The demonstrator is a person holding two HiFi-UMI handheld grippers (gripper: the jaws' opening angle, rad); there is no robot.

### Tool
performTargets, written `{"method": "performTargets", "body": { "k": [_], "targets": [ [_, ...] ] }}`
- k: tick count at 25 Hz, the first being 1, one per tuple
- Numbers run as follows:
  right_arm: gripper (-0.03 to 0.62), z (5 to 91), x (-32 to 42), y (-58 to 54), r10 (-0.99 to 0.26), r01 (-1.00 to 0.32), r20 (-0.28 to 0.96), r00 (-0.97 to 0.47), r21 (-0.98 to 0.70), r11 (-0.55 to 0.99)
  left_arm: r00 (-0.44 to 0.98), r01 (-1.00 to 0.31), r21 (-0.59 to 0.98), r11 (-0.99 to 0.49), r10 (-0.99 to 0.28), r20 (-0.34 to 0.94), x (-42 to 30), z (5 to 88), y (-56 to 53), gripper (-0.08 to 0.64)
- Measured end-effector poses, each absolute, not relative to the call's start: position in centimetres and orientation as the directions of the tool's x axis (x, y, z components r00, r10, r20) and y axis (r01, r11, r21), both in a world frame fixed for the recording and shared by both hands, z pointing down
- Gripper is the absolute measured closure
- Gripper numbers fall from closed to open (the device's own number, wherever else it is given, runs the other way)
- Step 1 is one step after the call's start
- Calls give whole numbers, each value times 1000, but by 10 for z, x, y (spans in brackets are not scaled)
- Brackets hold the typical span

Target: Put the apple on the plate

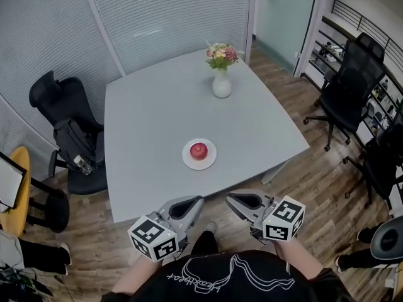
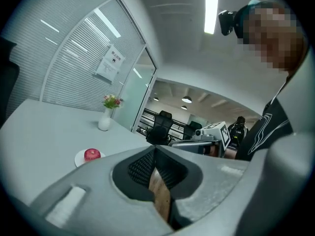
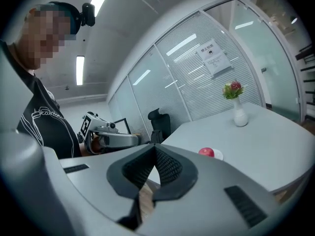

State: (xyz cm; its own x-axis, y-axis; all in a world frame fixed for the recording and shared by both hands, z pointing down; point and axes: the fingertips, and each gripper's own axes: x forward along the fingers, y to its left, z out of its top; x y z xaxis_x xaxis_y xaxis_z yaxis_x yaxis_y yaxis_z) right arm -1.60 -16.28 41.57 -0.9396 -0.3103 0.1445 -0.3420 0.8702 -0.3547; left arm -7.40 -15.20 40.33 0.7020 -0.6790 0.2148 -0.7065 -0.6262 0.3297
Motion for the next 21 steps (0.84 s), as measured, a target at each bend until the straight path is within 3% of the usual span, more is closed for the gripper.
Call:
{"method": "performTargets", "body": {
  "k": [21],
  "targets": [
    [584, 405, -2, -140, -307, -339, 146, -941, -332, 880, 684, -729, 260, -634, -689, 238, -56, 399, -136, 546]
  ]
}}
